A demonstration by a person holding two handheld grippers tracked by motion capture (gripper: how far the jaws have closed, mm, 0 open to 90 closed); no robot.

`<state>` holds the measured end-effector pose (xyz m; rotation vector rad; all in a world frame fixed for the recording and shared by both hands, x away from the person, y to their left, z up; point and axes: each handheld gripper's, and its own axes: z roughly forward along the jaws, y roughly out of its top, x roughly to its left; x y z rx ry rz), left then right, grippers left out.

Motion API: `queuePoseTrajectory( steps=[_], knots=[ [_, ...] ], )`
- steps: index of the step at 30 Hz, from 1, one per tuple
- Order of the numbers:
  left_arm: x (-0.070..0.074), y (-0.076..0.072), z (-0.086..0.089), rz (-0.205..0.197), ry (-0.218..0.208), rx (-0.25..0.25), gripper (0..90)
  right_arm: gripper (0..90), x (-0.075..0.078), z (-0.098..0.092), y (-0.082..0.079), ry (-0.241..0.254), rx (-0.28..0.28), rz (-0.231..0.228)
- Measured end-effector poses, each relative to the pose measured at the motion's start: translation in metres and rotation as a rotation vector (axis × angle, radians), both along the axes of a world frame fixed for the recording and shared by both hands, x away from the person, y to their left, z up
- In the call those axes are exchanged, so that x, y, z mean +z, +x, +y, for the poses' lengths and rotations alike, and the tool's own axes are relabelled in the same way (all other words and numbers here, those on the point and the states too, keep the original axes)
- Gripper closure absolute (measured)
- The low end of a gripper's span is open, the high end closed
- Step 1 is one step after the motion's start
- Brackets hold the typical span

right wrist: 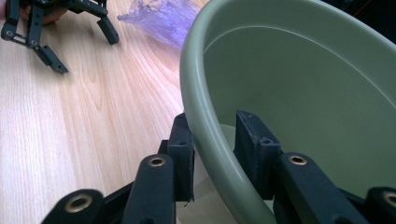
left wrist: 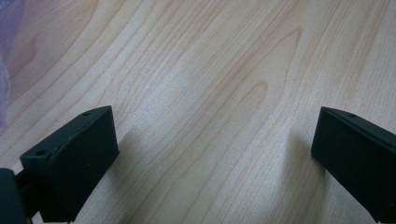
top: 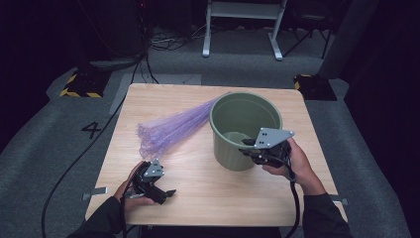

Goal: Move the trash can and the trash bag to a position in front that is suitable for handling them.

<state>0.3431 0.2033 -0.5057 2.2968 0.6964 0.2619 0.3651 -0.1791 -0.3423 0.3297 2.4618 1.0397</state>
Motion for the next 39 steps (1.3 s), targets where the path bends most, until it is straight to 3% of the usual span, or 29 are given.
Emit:
queuePoseTrajectory(
  steps=[4, 5, 10, 16, 17, 18, 21, 23, 29, 31, 37, 39],
  knots=[
    [0.000, 0.000, 0.000, 0.000, 0.001, 0.001, 0.2, 60.3, 0.000, -0.006, -0.004, 0.022, -0.017, -0.015],
    [0.000, 0.000, 0.000, 0.000, 0.001, 0.002, 0.2, 48.3, 0.001, -0.011, -0.007, 0.068, -0.033, -0.028],
    [0.000, 0.000, 0.000, 0.001, 0.001, 0.004, 0.2, 36.0, 0.002, -0.029, -0.015, 0.141, -0.101, -0.057],
    [0.000, -0.001, -0.001, -0.003, 0.001, 0.011, 0.4, 30.3, -0.003, -0.052, -0.024, 0.197, -0.185, -0.093],
    [0.000, -0.001, 0.000, -0.003, 0.003, 0.011, 0.4, 30.3, -0.006, -0.063, -0.027, 0.255, -0.206, -0.112],
    [0.000, -0.001, -0.001, -0.003, 0.001, 0.012, 0.4, 30.1, -0.006, -0.067, -0.027, 0.269, -0.213, -0.119],
    [0.000, -0.001, -0.001, -0.003, 0.001, 0.012, 0.4, 29.1, -0.007, -0.074, -0.029, 0.270, -0.250, -0.133],
    [0.000, -0.001, -0.001, -0.004, 0.001, 0.011, 0.4, 28.4, -0.015, -0.085, -0.028, 0.290, -0.271, -0.106],
    [0.000, -0.001, -0.001, -0.003, 0.002, 0.011, 0.4, 26.6, -0.040, -0.101, -0.021, 0.282, -0.319, -0.051],
    [0.000, -0.001, -0.001, -0.002, 0.001, 0.012, 0.4, 25.0, -0.058, -0.110, -0.013, 0.271, -0.356, 0.001],
    [0.000, -0.001, -0.002, -0.001, 0.003, 0.015, 0.3, 23.6, -0.082, -0.122, -0.005, 0.271, -0.390, 0.079],
    [0.000, -0.001, -0.002, -0.002, 0.006, 0.018, 0.3, 23.8, -0.101, -0.128, -0.001, 0.290, -0.406, 0.138]
  ],
)
